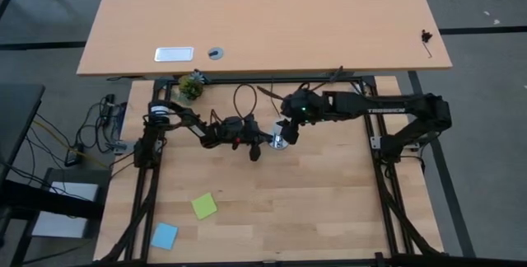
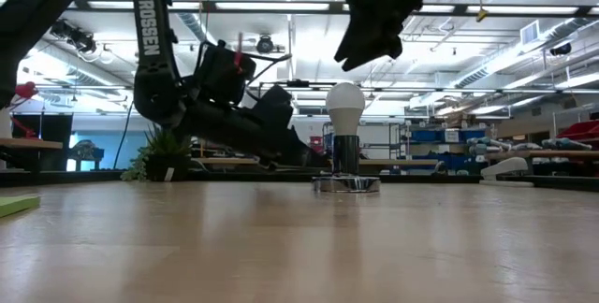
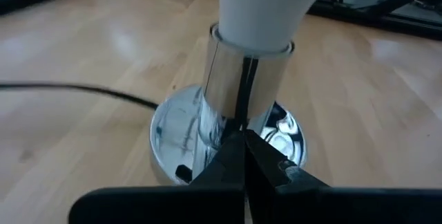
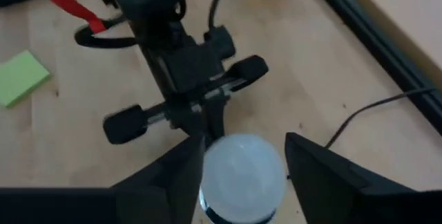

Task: Screw lightbulb
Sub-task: Remove the lightbulb from the lamp

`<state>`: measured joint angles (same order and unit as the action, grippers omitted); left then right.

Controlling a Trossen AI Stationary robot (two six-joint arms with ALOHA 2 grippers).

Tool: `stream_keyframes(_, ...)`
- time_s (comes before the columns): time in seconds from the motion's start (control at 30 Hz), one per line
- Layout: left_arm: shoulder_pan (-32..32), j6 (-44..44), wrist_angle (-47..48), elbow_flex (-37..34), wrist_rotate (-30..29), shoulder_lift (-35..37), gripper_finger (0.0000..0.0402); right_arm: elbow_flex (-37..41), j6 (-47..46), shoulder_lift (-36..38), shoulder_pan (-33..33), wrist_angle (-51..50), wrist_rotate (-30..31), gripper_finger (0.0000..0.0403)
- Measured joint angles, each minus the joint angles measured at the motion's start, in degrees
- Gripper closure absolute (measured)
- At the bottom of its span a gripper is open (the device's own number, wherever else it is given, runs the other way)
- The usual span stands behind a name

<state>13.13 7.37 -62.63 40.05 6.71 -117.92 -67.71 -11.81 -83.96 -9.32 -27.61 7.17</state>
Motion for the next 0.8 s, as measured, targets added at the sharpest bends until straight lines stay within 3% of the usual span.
stream_keyframes(0.33,0.0,0.4,1.4,0.6,-0.1,-0.7,0.0401,-13.8,0.0,-9.1,-0.7,-15.8,-0.8,0.0127)
stream_keyframes(0.57,0.0,0.4,1.6,0.6,-0.2,-0.6,0.0401,-18.9,0.0,-15.9,-1.7,-20.9,-1.3,0.0101)
stream_keyframes(0.8,0.0,0.3,2.1,0.6,-0.1,-0.6,0.0401,-20.8,0.6,-18.2,-2.8,-24.4,-1.5,0.0089)
